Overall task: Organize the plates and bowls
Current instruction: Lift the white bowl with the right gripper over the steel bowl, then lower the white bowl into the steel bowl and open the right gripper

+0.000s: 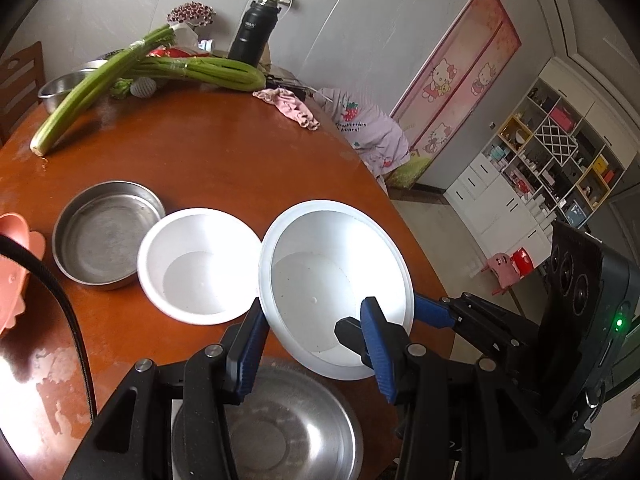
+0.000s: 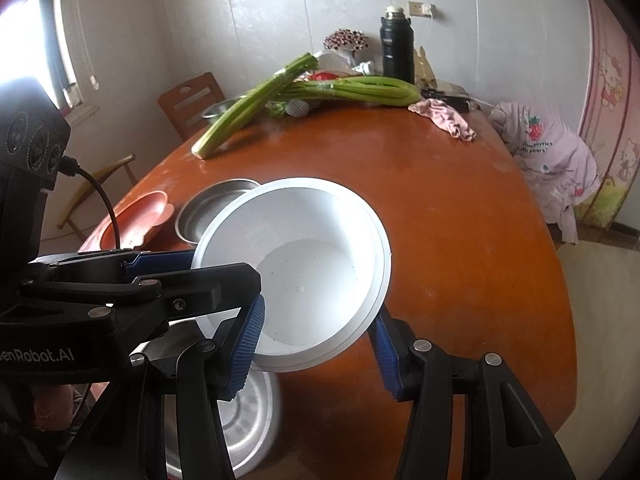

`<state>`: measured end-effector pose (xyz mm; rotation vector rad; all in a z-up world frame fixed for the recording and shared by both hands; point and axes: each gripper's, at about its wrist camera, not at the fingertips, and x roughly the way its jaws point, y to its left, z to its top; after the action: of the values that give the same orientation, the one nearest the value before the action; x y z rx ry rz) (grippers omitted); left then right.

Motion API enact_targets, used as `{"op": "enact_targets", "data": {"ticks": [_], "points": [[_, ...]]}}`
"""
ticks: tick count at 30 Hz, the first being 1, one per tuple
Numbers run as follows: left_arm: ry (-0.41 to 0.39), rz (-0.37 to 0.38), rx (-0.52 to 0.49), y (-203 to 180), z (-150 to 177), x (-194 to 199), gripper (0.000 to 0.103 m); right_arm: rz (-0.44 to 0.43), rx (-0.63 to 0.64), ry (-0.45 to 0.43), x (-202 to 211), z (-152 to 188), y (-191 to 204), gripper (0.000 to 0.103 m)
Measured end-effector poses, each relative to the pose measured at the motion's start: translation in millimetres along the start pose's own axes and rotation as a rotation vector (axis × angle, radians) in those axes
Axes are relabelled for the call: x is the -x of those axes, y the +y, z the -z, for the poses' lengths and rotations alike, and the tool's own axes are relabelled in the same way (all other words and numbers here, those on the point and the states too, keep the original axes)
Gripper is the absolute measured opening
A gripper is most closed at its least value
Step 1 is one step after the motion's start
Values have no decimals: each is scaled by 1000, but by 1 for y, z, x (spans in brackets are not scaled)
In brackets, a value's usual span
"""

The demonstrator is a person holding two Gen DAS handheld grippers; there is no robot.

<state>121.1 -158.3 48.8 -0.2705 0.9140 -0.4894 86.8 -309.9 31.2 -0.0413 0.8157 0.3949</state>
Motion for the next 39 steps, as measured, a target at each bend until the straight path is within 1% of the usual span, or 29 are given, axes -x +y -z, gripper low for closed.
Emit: {"op": "enact_targets", "data": {"ticks": [11,19,26,39], "points": [[-55,-23,7,13,25,42,47,-23,47,-23,13,10,39,55],[-71,-31,19,19,41,58,46,-36,70,-26,19,23,60,55],[-68,-36,18,20,57,61,46,-45,71,-21,20,37,67,55],[-17,-49,34,28,83,44,47,-59,64,49,3,66,71,55]]}}
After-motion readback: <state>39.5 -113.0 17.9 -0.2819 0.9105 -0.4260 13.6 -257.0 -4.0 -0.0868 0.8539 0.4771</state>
